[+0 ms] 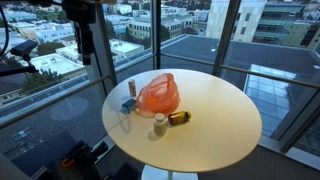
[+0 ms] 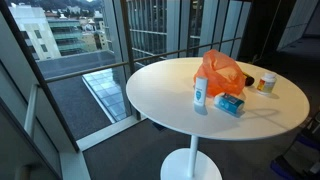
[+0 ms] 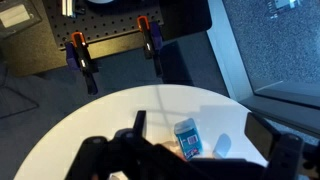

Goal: Put the small bottle inside the plastic bag

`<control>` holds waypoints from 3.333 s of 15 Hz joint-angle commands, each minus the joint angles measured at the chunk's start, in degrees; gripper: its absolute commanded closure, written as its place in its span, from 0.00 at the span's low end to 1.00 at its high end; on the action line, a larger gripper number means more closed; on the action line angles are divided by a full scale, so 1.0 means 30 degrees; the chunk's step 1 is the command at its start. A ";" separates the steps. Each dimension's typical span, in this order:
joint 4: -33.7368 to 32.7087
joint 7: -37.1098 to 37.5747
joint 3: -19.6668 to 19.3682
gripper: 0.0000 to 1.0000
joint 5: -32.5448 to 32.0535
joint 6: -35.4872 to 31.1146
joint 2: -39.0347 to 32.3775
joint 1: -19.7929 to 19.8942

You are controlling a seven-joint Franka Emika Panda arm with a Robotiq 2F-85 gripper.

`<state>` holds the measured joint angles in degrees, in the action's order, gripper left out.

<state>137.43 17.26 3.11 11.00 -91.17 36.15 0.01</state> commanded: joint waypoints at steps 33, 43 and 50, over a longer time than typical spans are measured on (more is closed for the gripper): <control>-0.2758 0.3035 -0.2037 0.00 -0.4305 -0.7455 -0.8155 0.3573; -0.2088 0.2755 -0.2377 0.00 -0.4297 -0.8418 -0.8685 0.3183; -0.0885 0.1057 -0.2575 0.00 -0.4196 -1.1709 -1.0051 0.3083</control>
<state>133.77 23.25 -3.47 -2.27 -122.80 7.69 9.93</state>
